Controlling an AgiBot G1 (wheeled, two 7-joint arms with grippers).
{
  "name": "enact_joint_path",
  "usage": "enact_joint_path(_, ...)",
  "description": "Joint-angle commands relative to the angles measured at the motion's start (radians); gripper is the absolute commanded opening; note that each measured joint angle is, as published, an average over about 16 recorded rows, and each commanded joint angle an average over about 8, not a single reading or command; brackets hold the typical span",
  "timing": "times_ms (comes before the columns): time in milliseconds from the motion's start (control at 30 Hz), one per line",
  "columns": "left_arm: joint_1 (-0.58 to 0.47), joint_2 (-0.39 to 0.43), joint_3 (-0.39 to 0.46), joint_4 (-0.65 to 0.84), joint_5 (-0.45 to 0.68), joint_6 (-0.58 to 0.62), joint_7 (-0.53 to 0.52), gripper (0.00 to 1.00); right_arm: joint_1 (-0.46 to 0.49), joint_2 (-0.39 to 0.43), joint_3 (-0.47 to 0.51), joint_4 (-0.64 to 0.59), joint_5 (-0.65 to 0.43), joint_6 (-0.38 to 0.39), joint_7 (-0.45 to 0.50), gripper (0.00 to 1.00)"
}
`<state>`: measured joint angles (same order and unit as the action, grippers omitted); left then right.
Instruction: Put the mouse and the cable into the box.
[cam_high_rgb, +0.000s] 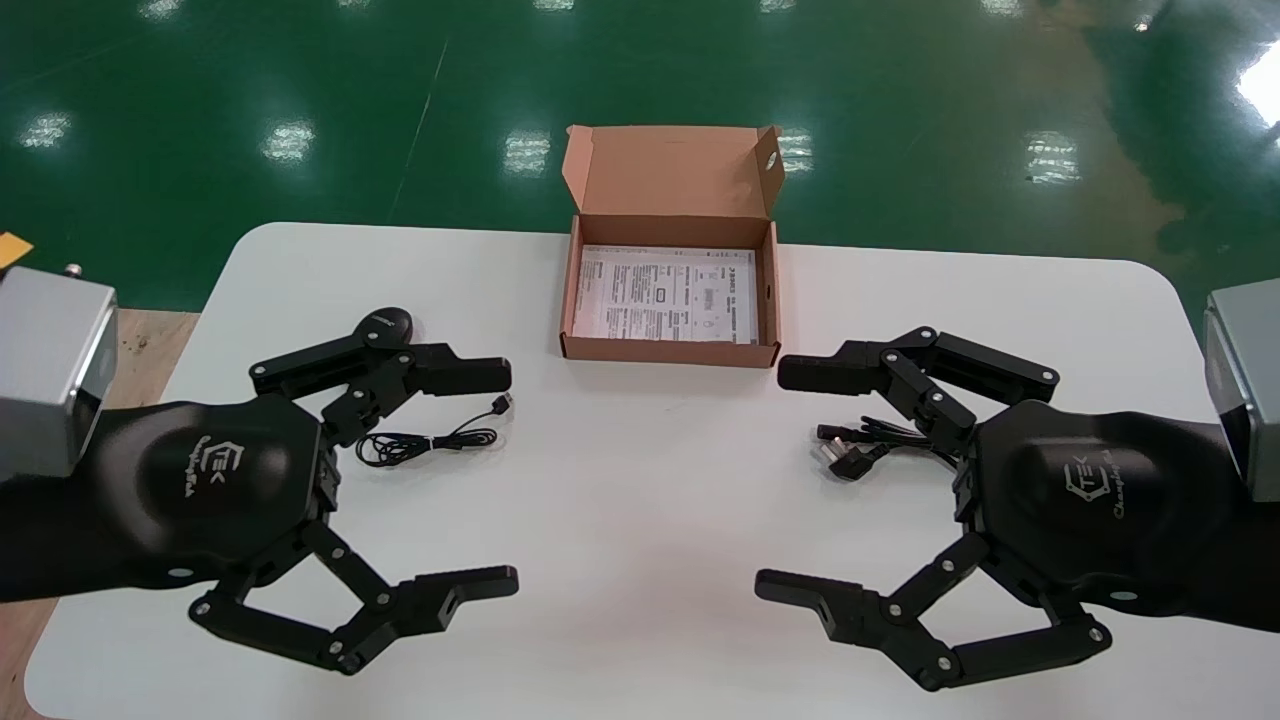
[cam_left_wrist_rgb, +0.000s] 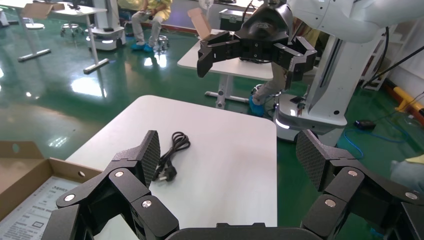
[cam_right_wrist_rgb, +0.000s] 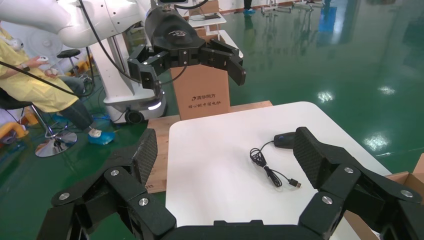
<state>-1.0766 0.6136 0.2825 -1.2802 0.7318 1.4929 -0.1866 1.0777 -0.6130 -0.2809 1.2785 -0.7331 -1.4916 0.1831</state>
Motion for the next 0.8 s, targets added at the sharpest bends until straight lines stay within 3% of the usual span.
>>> enact_joint_path(33,0.000,0.000,0.000,0.000,0.000,0.000,0.000,1.00,0.000,0.000,0.000,0.000,0.000,0.000,0.000,1.00)
enact_joint_path(800,-0.007,-0.003,0.008,-0.004,0.017,0.011,0.001,1.00,0.000,0.000,0.000,0.001,-0.001,0.000,-0.001,1.00)
